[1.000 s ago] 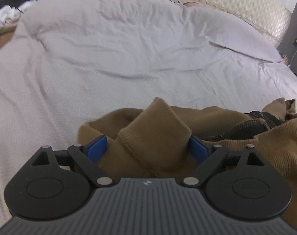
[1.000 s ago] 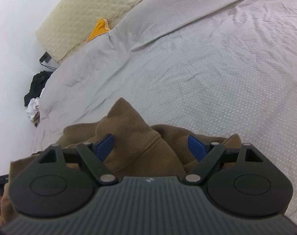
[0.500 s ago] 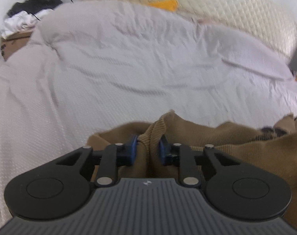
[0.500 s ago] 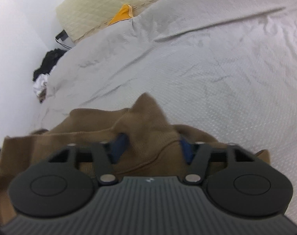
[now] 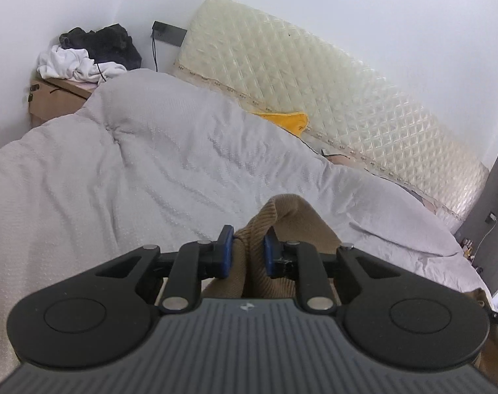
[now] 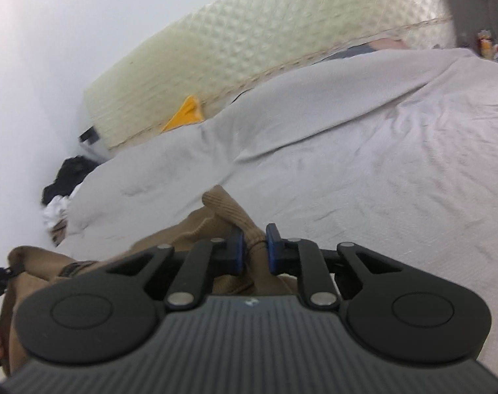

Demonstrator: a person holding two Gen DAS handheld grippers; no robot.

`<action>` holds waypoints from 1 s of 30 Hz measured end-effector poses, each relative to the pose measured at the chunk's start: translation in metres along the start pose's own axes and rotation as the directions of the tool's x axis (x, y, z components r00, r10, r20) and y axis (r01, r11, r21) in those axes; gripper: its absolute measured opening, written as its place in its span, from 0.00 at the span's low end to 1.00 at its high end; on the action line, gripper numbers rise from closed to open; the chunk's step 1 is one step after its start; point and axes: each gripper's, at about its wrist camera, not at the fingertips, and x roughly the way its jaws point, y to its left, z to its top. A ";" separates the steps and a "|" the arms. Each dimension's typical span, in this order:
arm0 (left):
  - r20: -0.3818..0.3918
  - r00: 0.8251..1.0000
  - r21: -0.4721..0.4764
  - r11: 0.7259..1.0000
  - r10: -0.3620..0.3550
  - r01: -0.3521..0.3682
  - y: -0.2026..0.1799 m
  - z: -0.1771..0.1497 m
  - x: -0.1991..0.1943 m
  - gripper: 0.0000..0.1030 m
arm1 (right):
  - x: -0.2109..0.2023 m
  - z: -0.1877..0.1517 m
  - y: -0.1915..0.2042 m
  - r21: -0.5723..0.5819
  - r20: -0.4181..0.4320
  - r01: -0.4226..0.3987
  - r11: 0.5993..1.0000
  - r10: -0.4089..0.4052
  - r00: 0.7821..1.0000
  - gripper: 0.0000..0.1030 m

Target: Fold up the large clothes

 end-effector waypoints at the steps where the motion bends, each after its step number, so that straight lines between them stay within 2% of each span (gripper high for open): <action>1: -0.010 1.000 -0.007 1.000 0.004 -0.004 0.000 0.000 0.003 0.21 | 0.001 -0.001 0.000 0.009 0.001 0.009 1.000 -0.009 1.000 0.16; 4: -0.060 0.997 0.011 0.999 0.045 -0.045 -0.004 -0.005 0.022 0.21 | 0.016 -0.006 -0.002 0.007 -0.034 0.060 0.998 -0.060 0.998 0.16; 8: -0.140 0.983 0.038 0.993 0.117 -0.112 0.000 -0.017 0.056 0.21 | 0.049 -0.020 -0.014 0.026 -0.107 0.135 0.991 -0.131 0.986 0.15; 11: -0.216 0.960 0.093 0.983 0.177 -0.160 0.002 -0.028 0.084 0.21 | 0.084 -0.037 -0.020 0.038 -0.194 0.164 0.986 -0.154 0.969 0.15; 15: -0.322 0.922 0.118 0.976 0.213 -0.184 0.011 -0.047 0.113 0.22 | 0.100 -0.049 -0.019 0.017 -0.226 0.182 0.983 -0.173 0.959 0.16; 17: -0.347 0.914 0.106 0.978 0.208 -0.182 0.015 -0.051 0.119 0.22 | 0.101 -0.049 -0.023 0.036 -0.239 0.178 0.983 -0.165 0.957 0.16; 19: -0.348 0.916 0.096 0.980 0.198 -0.175 0.016 -0.050 0.119 0.22 | 0.103 -0.048 -0.026 0.052 -0.243 0.173 0.983 -0.156 0.958 0.16; 22: -0.355 0.918 0.069 0.985 0.174 -0.160 0.019 -0.048 0.113 0.31 | 0.098 -0.048 -0.026 0.070 -0.233 0.168 0.983 -0.148 0.961 0.17; 24: -0.360 0.919 0.053 0.987 0.159 -0.150 0.019 -0.045 0.107 0.49 | 0.093 -0.047 -0.022 0.080 -0.221 0.170 0.982 -0.149 0.964 0.18; 25: -0.354 0.923 0.048 0.989 0.149 -0.141 0.018 -0.044 0.103 0.53 | 0.090 -0.046 -0.020 0.076 -0.212 0.173 0.982 -0.153 0.965 0.19; 26: -0.347 0.928 0.039 0.991 0.135 -0.130 0.016 -0.042 0.097 0.61 | 0.085 -0.046 -0.017 0.072 -0.200 0.175 0.982 -0.158 0.967 0.20; 27: -0.341 0.932 0.031 0.992 0.122 -0.119 0.012 -0.040 0.090 0.68 | 0.080 -0.045 -0.014 0.068 -0.188 0.173 0.982 -0.158 0.969 0.24; 29: -0.304 0.946 0.035 0.994 0.112 -0.107 0.004 -0.036 0.073 0.74 | 0.068 -0.044 -0.006 0.054 -0.168 0.190 0.980 -0.179 0.970 0.36; 30: -0.281 0.953 0.047 0.994 0.109 -0.100 -0.001 -0.035 0.063 0.74 | 0.062 -0.044 -0.003 0.046 -0.157 0.193 0.980 -0.184 0.970 0.46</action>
